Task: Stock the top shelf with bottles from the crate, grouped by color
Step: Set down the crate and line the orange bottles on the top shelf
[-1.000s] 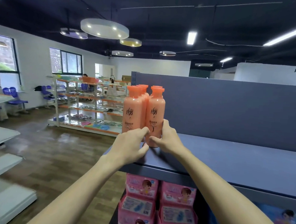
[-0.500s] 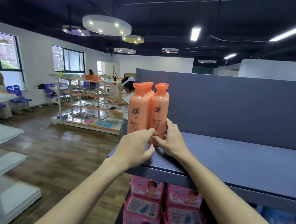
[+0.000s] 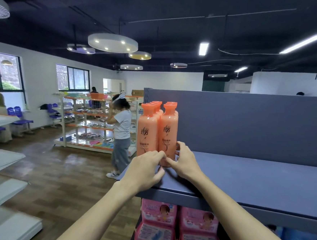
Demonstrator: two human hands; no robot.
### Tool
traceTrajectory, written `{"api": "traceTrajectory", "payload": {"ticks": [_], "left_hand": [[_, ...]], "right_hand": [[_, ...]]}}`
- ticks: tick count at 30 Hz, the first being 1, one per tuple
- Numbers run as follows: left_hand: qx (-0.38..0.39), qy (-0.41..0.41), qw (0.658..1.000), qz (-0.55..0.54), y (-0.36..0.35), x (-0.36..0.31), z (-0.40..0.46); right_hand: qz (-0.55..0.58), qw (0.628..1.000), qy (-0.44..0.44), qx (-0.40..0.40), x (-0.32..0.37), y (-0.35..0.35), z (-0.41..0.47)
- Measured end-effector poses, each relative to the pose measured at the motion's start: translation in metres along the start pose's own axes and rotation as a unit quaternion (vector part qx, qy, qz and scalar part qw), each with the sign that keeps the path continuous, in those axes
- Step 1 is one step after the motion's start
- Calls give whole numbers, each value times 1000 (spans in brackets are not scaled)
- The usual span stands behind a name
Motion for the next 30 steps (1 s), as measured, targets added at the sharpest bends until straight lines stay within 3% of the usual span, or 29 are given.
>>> {"api": "traceTrajectory", "payload": {"ticks": [15, 25, 30], "left_hand": [[43, 1, 999, 32, -1, -58, -9], [24, -25, 999, 23, 3, -127, -47], [63, -13, 998, 21, -21, -142, -78]], "right_hand": [[-82, 994, 57, 44, 1, 68, -41], [-52, 987, 148, -31, 0, 123, -113], [-57, 985, 159, -28, -20, 141, -160]]}}
Point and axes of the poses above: each hand's wrist, its own z-axis towards the middle knuckle, its own y-axis out of the back of the hand, x = y × z, the point moved 7 cm from there along z, towards the middle knuckle, and after that the axes turned 12 degrees about -x, right-handed, at the moved point
